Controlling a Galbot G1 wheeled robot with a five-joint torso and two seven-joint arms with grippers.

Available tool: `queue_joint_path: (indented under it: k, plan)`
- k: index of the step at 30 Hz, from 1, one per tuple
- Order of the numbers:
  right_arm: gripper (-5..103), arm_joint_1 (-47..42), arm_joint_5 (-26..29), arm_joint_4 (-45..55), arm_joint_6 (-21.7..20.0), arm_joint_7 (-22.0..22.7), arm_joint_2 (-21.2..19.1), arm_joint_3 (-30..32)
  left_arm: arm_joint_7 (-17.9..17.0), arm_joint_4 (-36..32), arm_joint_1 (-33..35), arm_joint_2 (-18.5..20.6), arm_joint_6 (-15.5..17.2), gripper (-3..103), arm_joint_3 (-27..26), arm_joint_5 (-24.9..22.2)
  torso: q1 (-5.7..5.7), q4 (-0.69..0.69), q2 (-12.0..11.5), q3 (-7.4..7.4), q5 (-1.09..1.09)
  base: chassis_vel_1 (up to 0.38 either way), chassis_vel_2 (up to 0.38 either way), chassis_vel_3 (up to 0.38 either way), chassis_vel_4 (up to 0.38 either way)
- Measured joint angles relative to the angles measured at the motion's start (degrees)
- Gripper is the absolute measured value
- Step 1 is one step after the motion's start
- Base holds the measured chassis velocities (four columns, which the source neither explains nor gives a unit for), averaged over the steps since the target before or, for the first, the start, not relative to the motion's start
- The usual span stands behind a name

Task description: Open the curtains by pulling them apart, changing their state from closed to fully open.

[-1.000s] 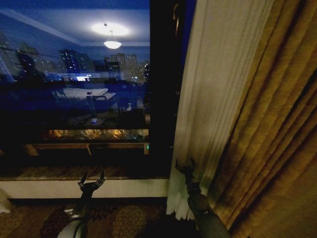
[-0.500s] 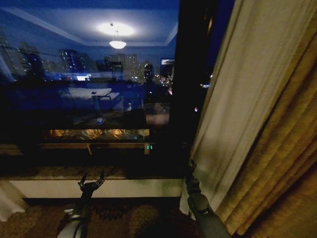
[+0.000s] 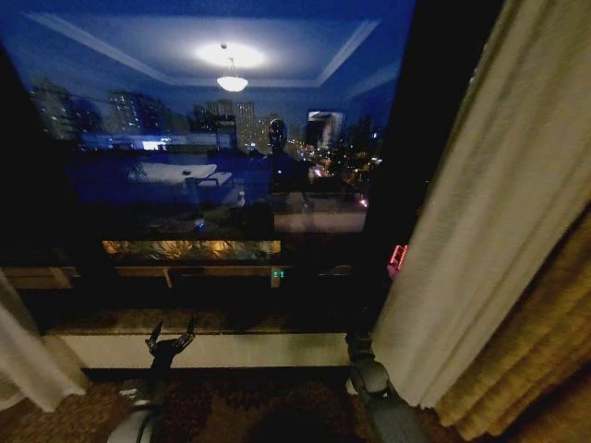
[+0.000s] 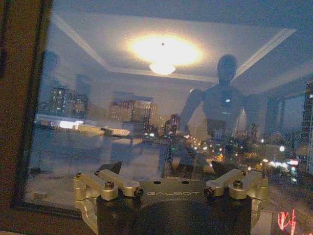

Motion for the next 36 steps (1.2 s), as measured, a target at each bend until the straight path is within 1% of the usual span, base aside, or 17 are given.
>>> queue_joint_path:
  k: [3,36]
  plan:
    - [100,0.0,0.0,0.0,0.0,0.0,0.0,0.0,0.0,0.0,0.0,0.0,0.0,100,0.0,0.0,-0.01,-0.02,0.0,0.0,0.0,0.337,0.331,-0.356,-0.356]
    - [100,0.0,0.0,0.0,0.0,0.0,0.0,0.0,0.0,0.0,0.0,0.0,0.0,100,0.0,0.0,-0.02,-0.01,0.0,-0.01,-0.02,0.356,0.357,-0.355,-0.355]
